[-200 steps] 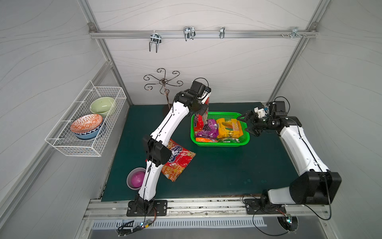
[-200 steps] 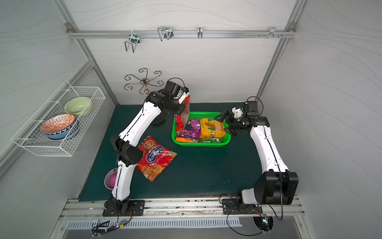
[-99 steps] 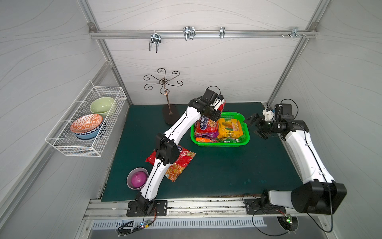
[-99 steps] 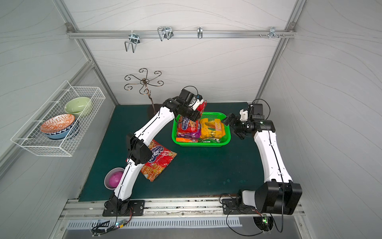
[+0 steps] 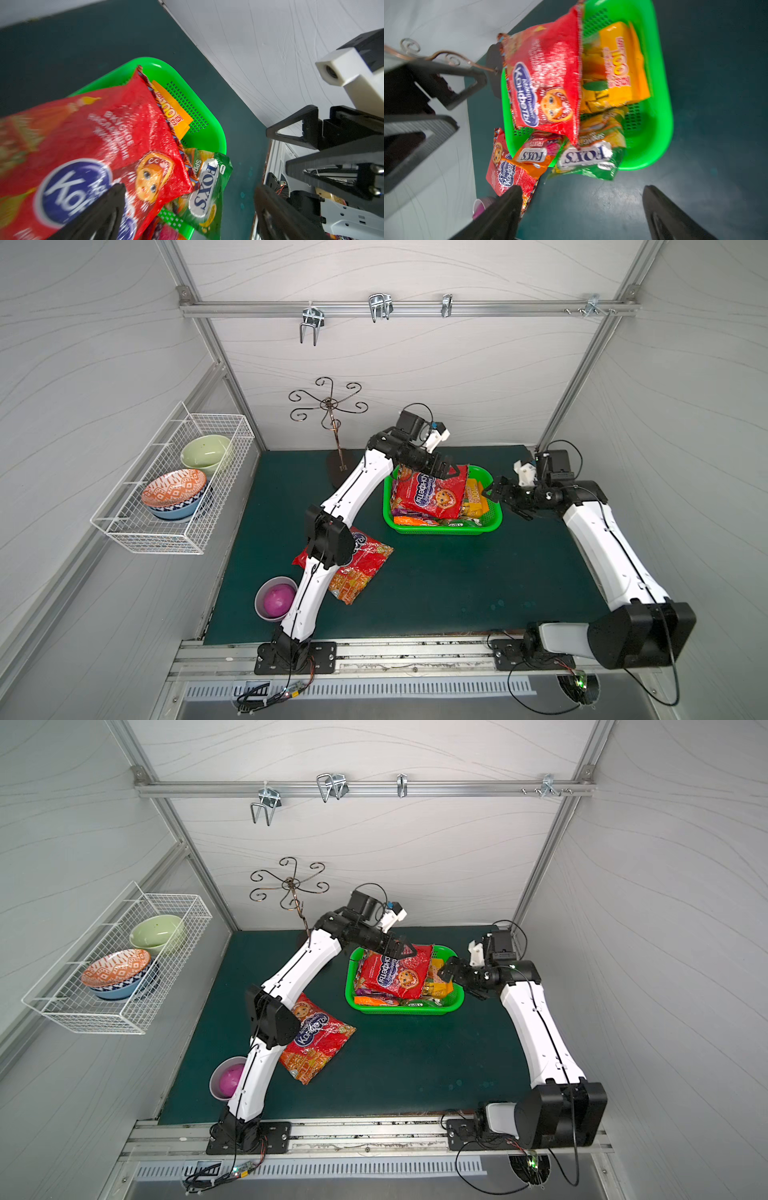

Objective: Put the candies in the basket
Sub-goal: Place the candy in the basket.

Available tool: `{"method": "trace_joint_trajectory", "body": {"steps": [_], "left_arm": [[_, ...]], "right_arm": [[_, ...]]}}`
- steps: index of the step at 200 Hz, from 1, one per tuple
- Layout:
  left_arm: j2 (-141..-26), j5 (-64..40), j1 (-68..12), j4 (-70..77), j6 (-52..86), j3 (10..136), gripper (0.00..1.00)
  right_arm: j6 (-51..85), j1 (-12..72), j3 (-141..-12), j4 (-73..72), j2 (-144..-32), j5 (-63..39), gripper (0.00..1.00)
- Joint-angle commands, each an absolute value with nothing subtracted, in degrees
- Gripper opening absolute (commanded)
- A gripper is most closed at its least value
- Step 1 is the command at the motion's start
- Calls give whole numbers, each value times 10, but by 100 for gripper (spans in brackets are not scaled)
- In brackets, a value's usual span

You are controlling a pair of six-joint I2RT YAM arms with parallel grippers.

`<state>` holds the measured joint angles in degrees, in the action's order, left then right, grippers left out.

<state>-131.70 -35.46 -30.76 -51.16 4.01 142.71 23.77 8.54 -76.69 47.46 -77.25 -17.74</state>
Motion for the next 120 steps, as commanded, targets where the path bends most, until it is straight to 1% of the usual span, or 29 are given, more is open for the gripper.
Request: {"method": "trace_joint_trajectory", "body": {"steps": [1,18,28,33,46,65,106,115,120], "left_arm": [[-1245,-301,-267,-511,-3,1397,100],[-1225,-269,-246,-509,-17,1339,99],[-1213,-271,-235,-497,-21,1298,98],[-1207,-272,-231,-491,-22,1280,98],[-1198,-269,-227,-475,-38,1235,96],[-1203,-264,-228,-464,-51,1206,93],[-1241,-248,-227,-461,-60,1207,91],[-1247,-237,-228,-460,-58,1205,91],[-1249,-231,-227,-460,-58,1203,91]], "right_arm": [[205,115,-803,430,-834,-221,84],[207,115,-810,400,-880,-270,75],[207,115,-807,382,-898,-280,65],[207,113,-808,381,-907,-279,62],[198,105,-806,383,-923,-281,61],[189,82,-779,360,-933,-325,59],[187,73,-754,329,-970,-365,51],[189,73,-752,320,-980,-369,46],[189,75,-753,319,-987,-370,46]]}}
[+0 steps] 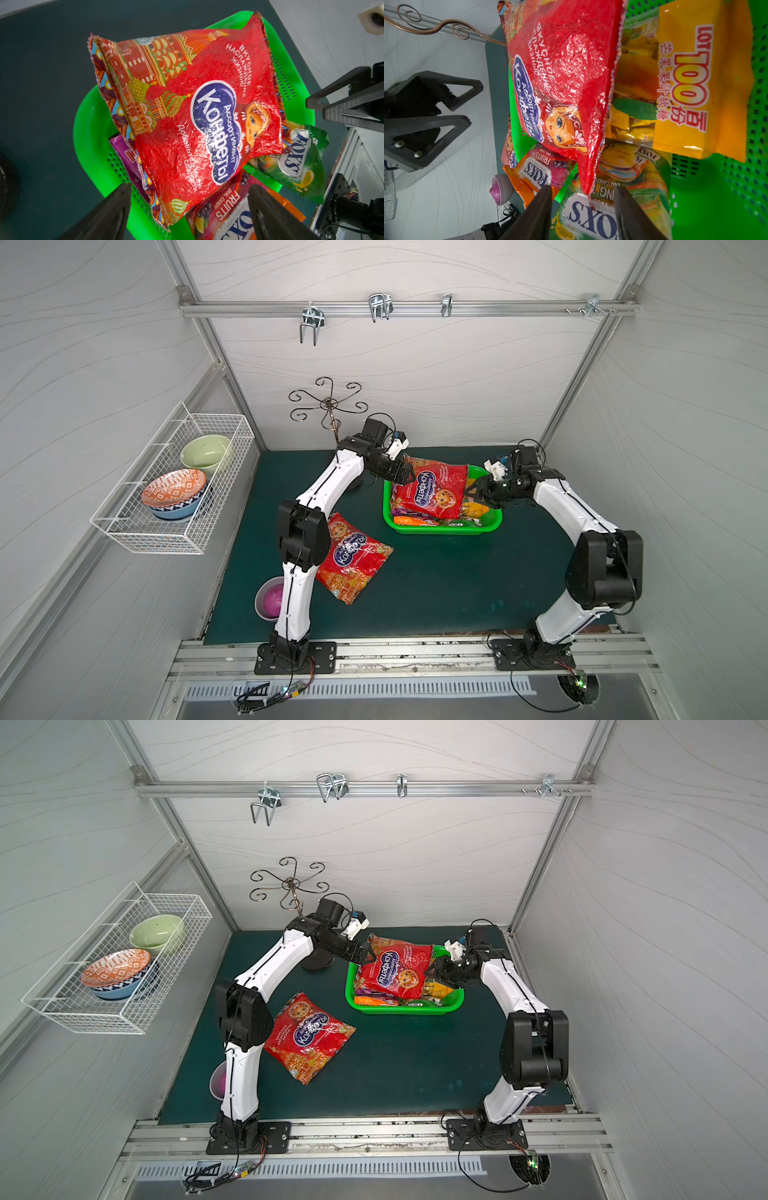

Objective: Put the candies in the basket
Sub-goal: Place the candy in the basket.

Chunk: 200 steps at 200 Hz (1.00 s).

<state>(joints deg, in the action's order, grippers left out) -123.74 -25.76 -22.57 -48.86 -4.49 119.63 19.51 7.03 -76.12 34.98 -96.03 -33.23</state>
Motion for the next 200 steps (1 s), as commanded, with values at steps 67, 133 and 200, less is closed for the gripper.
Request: {"method": "trace_joint_trajectory", "body": {"steps": [67,133,200], "left_arm": [[-1244,-215,-227,-437,-50,1145,92],[-1231,-264,-227,-440,-56,1128,92],[-1257,-277,-227,-420,-39,1111,79]], "right_arm": [[184,80,-754,294,-1043,-401,12],[177,12,-762,330,-1000,-389,0],[206,13,-733,276,-1046,-405,0]]}}
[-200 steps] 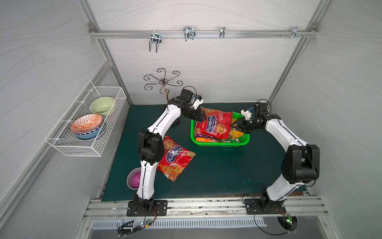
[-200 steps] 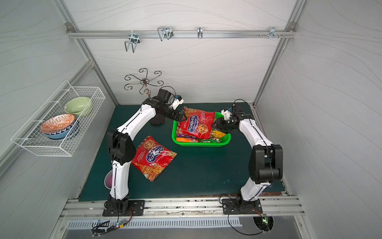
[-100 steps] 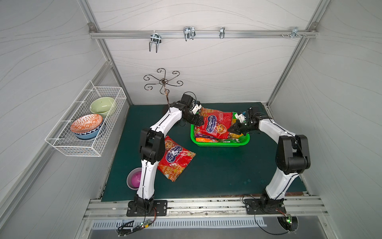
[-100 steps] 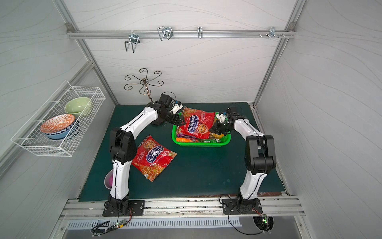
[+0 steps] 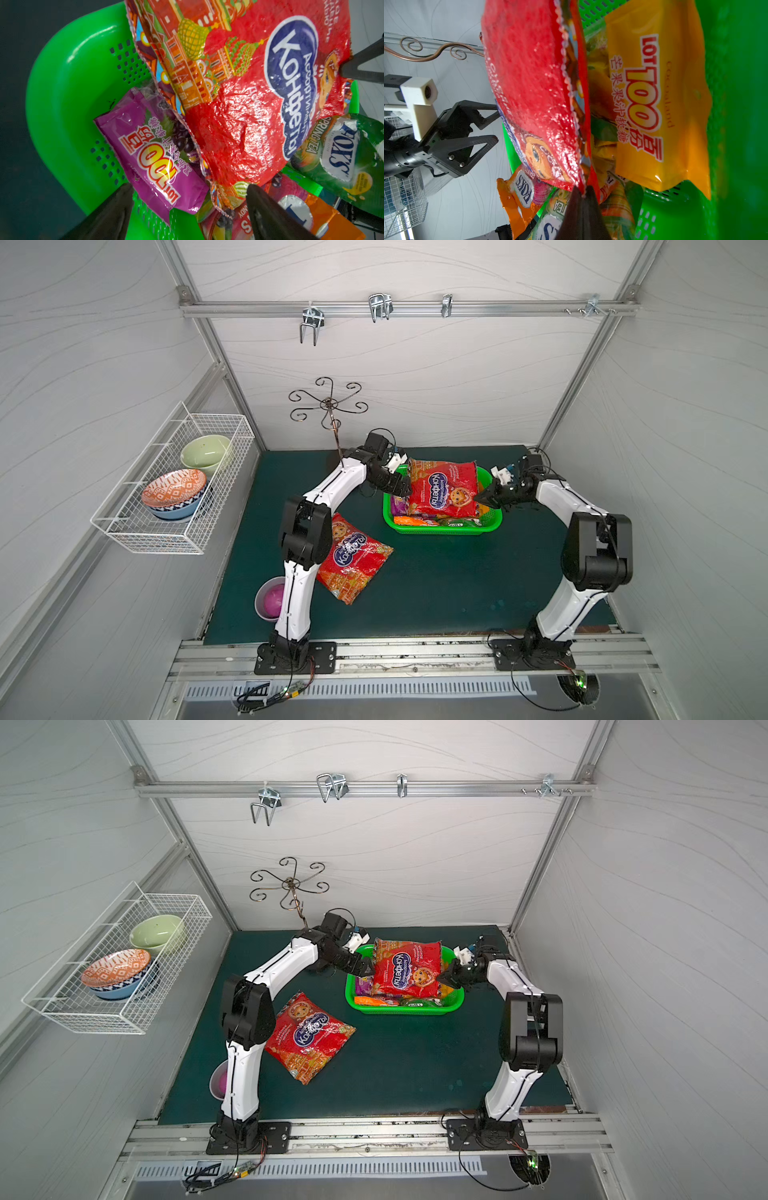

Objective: Put the candies in the basket
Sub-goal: Place the candy in the basket.

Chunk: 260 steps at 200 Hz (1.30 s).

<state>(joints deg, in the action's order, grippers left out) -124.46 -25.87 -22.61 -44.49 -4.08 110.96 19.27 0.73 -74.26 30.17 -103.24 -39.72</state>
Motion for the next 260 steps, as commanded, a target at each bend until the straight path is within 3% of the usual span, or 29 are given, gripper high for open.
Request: {"method": "trace_joint_trajectory", "body": {"steps": [1,25,50,113,129,141,166,260], "left_arm": [[-1258,-279,-227,-419,-39,1111,77],[-1275,-329,-227,-421,-34,1132,54],[-1291,-354,-227,-420,-20,1151,43],[-1330,-322,-226,-423,-6,1182,39],[-1343,-346,-227,-430,-10,1198,22],[-1349,-357,-226,-434,-8,1205,18],[-1349,-385,-226,-438,-9,1208,0],[-1230,-406,-193,-433,34,1099,0]], "right_arm": [[206,13,-733,276,-1046,-405,0],[199,13,-747,291,-1057,-411,0],[201,14,-744,287,-1058,-415,0],[195,14,-741,289,-1057,-414,0],[193,14,-741,290,-1057,-413,0],[192,14,-741,289,-1057,-413,0],[193,14,-740,287,-1058,-417,0],[204,62,-737,290,-1028,-430,0]]}}
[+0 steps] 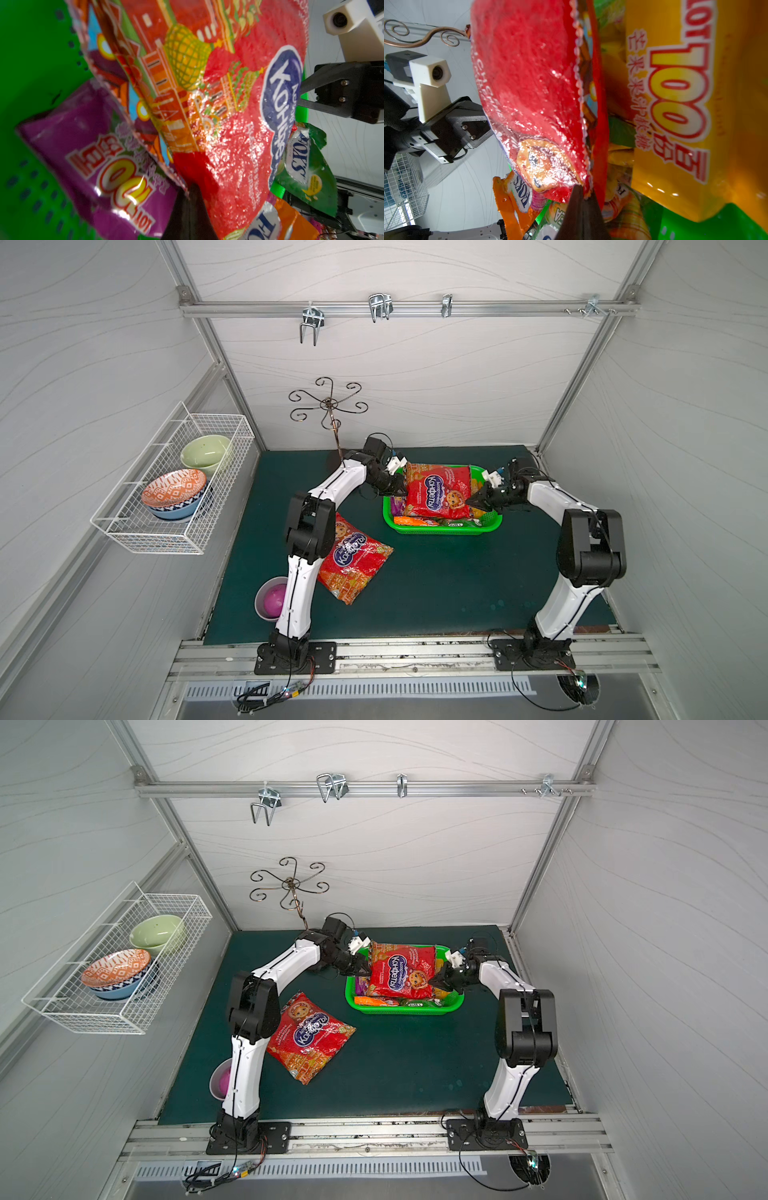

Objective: Put the candies in the basket
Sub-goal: Place the candy in the basket.

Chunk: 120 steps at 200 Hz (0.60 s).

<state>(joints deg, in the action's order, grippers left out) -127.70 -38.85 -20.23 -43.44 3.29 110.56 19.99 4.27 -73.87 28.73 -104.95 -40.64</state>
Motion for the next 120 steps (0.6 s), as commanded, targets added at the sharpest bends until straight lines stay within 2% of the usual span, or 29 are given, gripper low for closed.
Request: {"method": "trace_joint_trajectory", "body": {"steps": [1,63,120], "left_arm": [[-1230,-405,-193,-435,32,1099,0],[-1214,-322,-188,-459,-5,1060,0],[-1217,-280,-162,-455,-8,1036,0]], "right_arm": [[204,62,-737,290,-1028,-431,0],[212,76,-719,278,-1029,-420,0],[205,16,-696,284,-1023,-413,0]]}}
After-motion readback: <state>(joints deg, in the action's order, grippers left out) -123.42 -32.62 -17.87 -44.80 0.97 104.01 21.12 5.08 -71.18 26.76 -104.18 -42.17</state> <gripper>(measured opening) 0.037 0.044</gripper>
